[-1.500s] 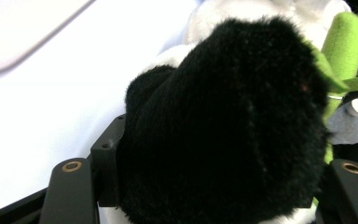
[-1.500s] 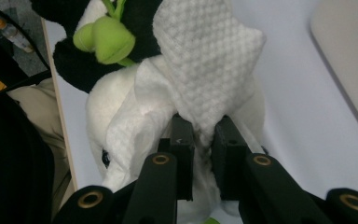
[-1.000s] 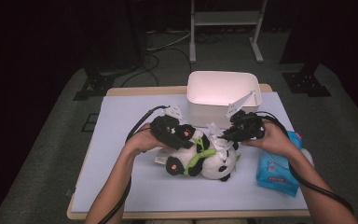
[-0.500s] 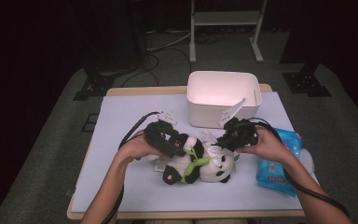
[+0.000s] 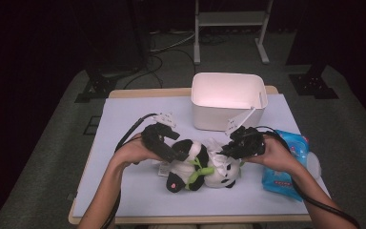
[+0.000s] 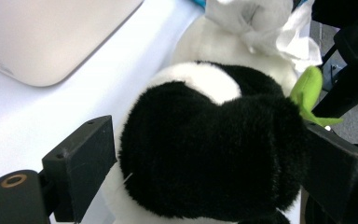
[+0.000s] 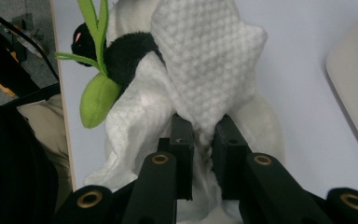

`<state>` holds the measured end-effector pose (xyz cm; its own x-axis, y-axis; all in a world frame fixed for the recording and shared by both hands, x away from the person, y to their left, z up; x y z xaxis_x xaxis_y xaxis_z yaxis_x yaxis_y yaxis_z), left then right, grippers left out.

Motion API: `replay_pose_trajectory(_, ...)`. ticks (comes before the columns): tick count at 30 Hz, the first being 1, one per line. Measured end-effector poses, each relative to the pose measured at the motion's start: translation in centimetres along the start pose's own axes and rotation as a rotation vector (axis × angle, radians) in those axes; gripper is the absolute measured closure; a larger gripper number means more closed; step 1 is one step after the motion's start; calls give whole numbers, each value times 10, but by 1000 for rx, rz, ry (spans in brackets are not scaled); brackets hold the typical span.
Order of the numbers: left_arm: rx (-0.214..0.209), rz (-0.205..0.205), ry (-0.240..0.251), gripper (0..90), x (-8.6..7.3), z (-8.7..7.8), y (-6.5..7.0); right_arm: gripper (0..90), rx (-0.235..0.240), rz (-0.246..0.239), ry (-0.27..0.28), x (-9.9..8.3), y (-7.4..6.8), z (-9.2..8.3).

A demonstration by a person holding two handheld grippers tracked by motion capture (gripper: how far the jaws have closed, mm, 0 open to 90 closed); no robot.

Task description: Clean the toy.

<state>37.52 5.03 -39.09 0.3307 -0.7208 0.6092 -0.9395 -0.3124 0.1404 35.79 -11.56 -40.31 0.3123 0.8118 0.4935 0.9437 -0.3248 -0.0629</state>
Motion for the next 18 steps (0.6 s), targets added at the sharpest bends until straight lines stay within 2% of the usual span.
replay_pose_trajectory(6, -8, 6, -11, 113, 0, -3, 2, 793, -10, -11, -1, -2, -5, -1)
replay_pose_trajectory(7, -21, 7, -11, 136, 0, -3, 3, 793, -9, -8, 0, -2, -6, -1)
replay_pose_trajectory(11, -48, 9, -19, 136, 0, -2, 6, 794, -8, -13, 1, -3, -8, -1)
replay_pose_trajectory(18, -40, 28, -17, 135, 3, -8, 7, 794, -14, -24, 3, -4, -11, -2)
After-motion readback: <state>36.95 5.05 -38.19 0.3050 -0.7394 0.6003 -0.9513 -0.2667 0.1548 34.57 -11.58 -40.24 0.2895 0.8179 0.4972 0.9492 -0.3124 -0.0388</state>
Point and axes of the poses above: each handheld gripper's, and its own axes: z roughly forward along the jaws, x roughly out of its top, y roughly to its right, the point moved 9 cm from there along z, roughly forward along the jaws, and after that the axes turned 8 degrees about -y, right-handed, at the moved point
